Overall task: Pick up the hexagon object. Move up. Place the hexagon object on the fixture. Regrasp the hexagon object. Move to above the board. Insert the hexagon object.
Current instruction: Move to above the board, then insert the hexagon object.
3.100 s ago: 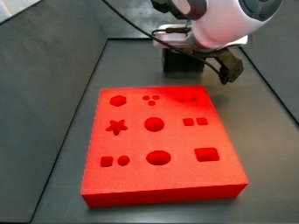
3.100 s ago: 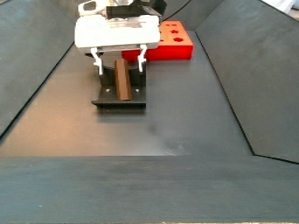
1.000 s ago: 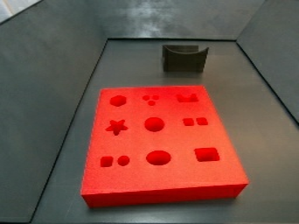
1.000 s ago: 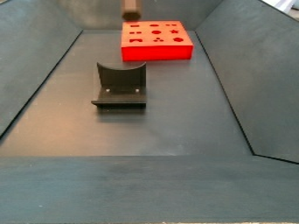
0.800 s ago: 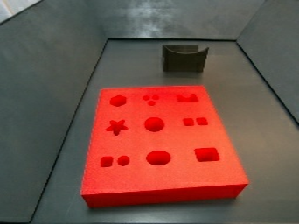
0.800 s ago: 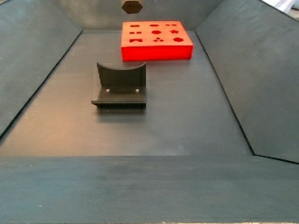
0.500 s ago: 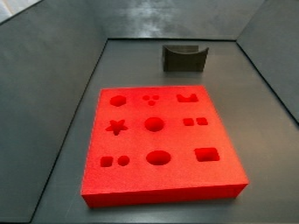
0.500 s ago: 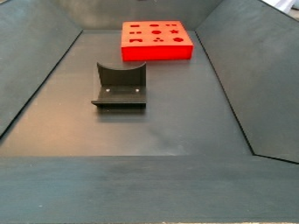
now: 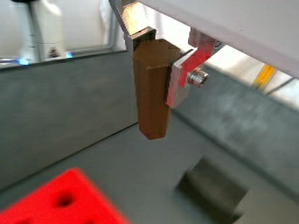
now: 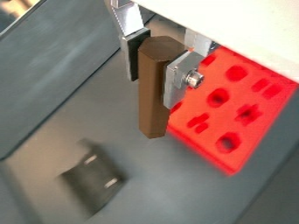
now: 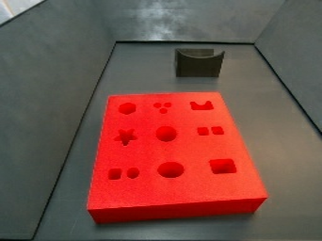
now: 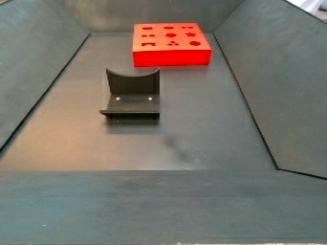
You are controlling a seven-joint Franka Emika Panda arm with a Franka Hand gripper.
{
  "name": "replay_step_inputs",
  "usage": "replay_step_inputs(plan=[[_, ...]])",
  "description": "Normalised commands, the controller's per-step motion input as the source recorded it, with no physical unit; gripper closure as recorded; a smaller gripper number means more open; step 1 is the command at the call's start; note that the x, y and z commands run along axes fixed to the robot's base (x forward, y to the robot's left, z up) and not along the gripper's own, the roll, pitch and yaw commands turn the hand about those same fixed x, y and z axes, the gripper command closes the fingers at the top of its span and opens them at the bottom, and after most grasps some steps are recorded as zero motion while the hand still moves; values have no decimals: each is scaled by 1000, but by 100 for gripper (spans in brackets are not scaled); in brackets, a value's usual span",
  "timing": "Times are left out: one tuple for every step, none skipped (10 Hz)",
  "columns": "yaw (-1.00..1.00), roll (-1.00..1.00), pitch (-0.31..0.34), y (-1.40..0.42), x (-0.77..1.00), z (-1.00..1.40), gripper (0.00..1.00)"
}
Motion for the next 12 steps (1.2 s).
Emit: replay_step_inputs(plan=[[-133, -1000, 1, -994, -463, 267, 100], [-125, -1000, -8, -689, -349, 181, 100], [-72, -703, -16, -322, -202, 83, 100], [-42, -507, -22, -172, -134, 40, 100], [-31, -346, -26, -101, -95, 36, 100], [-18, -236, -32, -54, -71, 18, 100], [0, 0, -10, 0, -40, -17, 100], [0, 0, -66, 0, -189, -217, 100], [0, -79, -130, 86, -303, -520, 100], [17, -91, -187, 134, -420, -774, 100], [31, -90, -193, 143, -400, -780, 100], [69, -87, -223, 160, -314, -754, 100]])
